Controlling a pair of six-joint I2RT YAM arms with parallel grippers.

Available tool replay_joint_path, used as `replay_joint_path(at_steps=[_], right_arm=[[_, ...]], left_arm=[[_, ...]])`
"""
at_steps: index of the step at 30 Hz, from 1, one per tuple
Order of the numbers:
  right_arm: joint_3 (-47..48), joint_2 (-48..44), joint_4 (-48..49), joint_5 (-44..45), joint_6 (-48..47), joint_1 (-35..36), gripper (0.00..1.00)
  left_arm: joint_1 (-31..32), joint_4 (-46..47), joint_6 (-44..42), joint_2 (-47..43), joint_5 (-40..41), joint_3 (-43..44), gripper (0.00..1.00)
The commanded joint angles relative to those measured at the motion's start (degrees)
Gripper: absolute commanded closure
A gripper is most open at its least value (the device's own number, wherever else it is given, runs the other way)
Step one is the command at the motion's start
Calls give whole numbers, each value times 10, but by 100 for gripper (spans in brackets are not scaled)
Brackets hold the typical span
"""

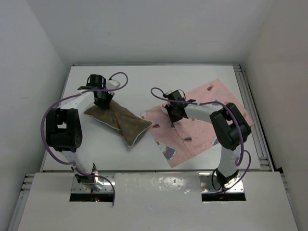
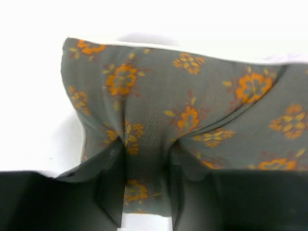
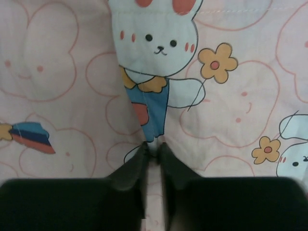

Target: Put the pillow into the pillowcase

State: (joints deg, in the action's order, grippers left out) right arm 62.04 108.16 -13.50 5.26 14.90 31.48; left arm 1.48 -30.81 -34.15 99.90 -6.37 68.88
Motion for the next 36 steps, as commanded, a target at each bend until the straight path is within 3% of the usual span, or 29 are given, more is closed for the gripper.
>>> replay_joint_path(at_steps=[1, 2, 3, 11, 17, 21, 26, 30, 32, 36], right_arm=[[24, 13, 30, 21, 10, -5, 91], [24, 13, 29, 21, 12, -7, 91], [20, 11, 29, 21, 14, -8, 99], [28, -33, 9, 25, 19, -14, 100], [88, -52, -29, -40, 55, -48, 100], [109, -49, -46, -99, 83, -71, 100], [113, -63, -55, -122, 86, -75, 100], [118, -76, -73, -113, 92, -77, 100], [125, -87, -79, -111, 97, -80, 100], [150, -100, -101, -102, 111, -78, 100]], left_arm=[[-3, -47, 32, 36, 1, -32, 100], [-3, -50, 36, 33, 0, -30, 100], [-3, -53, 37, 29, -4, -27, 100], [40, -148, 46, -34, -10, 94, 100], [130, -211, 100, -44, -50, 181, 100], [154, -198, 188, -30, -70, 175, 100], [154, -114, 295, -15, -112, 199, 100], [163, -72, 400, -8, -2, 196, 100], [171, -81, 407, 0, 79, 188, 100], [190, -116, 415, 4, 132, 174, 100]])
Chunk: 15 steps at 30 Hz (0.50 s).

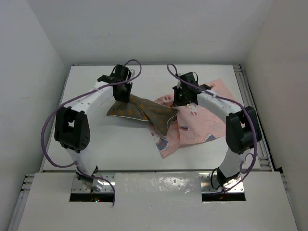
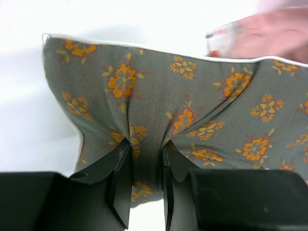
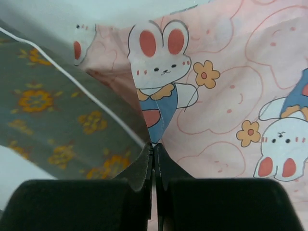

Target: Put the pillow into the pillowcase

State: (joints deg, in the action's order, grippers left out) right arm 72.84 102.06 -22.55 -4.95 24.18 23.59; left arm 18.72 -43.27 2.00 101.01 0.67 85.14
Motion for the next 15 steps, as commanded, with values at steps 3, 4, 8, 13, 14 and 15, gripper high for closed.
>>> replay_joint_path(at_steps=[3, 4, 8, 13, 14, 15], right_arm=[[56, -48, -28, 38, 32, 6, 100], [57, -51, -31, 48, 45, 7, 100], [52, -65, -16, 52, 63, 11, 100], [40, -57, -4, 35, 69, 23, 100], [34, -56, -3, 31, 70, 23, 100], [31, -57, 5, 23, 72, 23, 100]], left_arm=[[39, -16, 83, -5, 96, 15, 100], [41, -21, 93, -6, 104, 14, 100], [25, -16, 160, -39, 86, -19, 100], [13, 1, 92, -44, -35, 5, 5], [14, 0, 66, -44, -49, 17, 0], [16, 8, -7, -44, -70, 40, 0]])
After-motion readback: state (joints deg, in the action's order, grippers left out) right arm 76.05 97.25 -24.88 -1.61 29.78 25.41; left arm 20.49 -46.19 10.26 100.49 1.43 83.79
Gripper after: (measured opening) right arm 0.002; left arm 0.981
